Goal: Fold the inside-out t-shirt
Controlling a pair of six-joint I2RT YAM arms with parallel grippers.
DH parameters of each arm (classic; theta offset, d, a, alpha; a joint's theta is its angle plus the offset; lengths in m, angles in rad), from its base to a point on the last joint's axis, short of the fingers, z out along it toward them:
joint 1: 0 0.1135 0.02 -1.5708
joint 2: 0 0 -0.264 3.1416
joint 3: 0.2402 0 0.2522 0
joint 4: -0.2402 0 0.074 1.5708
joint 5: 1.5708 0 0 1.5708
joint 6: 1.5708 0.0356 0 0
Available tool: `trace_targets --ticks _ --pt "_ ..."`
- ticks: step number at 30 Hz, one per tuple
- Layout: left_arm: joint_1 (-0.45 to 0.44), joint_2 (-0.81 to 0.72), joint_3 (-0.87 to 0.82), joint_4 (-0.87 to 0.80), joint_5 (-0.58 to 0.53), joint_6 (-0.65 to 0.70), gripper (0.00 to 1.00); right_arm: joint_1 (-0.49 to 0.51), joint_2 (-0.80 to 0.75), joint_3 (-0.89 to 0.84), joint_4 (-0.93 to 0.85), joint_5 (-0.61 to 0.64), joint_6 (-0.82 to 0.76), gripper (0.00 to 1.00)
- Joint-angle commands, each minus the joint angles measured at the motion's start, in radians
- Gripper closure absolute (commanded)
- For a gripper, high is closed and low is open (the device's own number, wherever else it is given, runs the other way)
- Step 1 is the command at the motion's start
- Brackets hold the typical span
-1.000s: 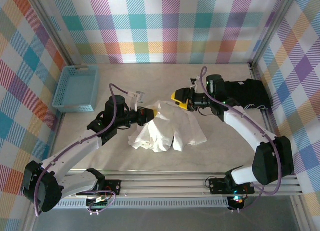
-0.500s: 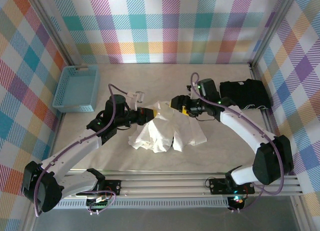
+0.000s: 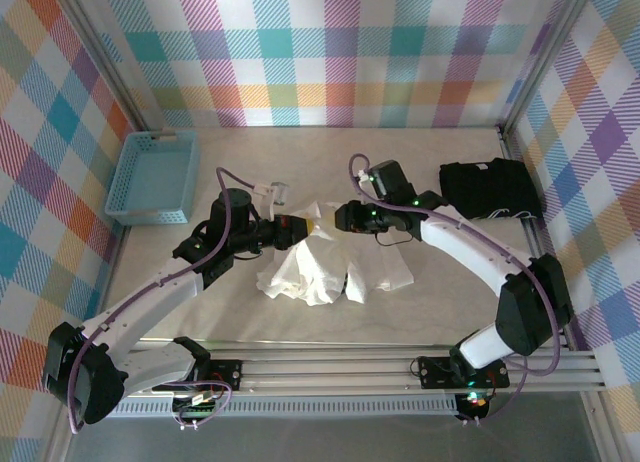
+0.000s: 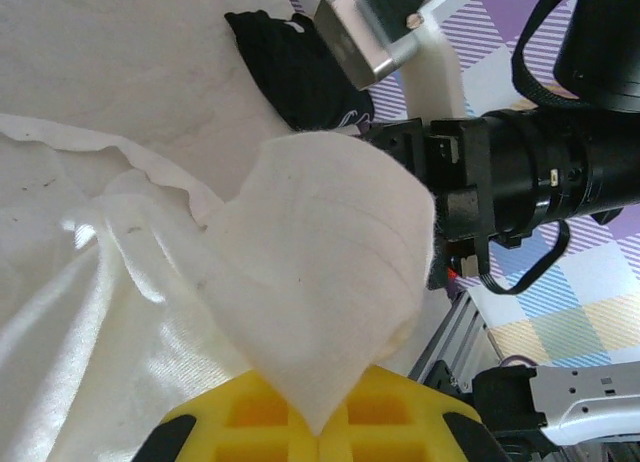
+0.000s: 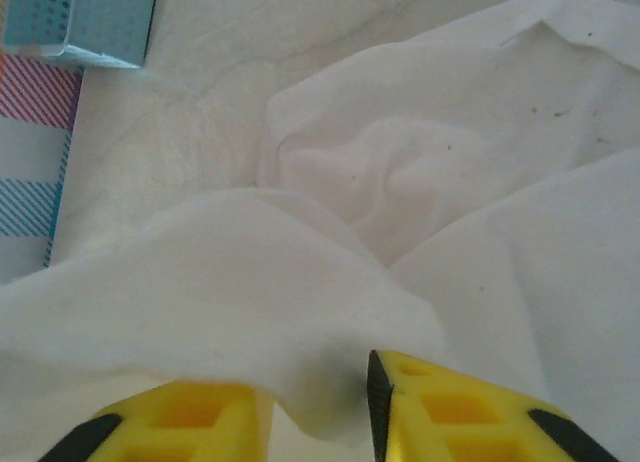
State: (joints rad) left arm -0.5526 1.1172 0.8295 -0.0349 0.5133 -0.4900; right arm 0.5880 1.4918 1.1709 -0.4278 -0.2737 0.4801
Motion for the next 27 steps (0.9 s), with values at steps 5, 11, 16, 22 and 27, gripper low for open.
trace_targets --ticks 5,11,16,22,27 --pt "0.035 -0.035 0.0 -0.023 -0.043 0.029 1.0 -0.024 -0.14 -0.003 0.032 -0.071 -0.185 0.97" --pt "0.053 -0.043 -0.024 -0.037 -0.103 0.07 1.0 -0.098 -0.241 -0.047 0.05 -0.336 -0.232 1.0" --pt "0.052 -0.061 -0.056 -0.043 -0.155 0.124 0.98 -0.138 -0.262 -0.056 0.108 -0.503 -0.2 1.0" --pt "0.052 -0.101 -0.077 -0.124 -0.266 0.17 0.75 -0.145 -0.219 -0.056 0.201 -0.587 -0.102 1.0" --pt "0.049 -0.131 -0.082 -0.157 -0.254 0.184 0.57 -0.143 -0.166 -0.065 0.27 -0.6 -0.018 1.0"
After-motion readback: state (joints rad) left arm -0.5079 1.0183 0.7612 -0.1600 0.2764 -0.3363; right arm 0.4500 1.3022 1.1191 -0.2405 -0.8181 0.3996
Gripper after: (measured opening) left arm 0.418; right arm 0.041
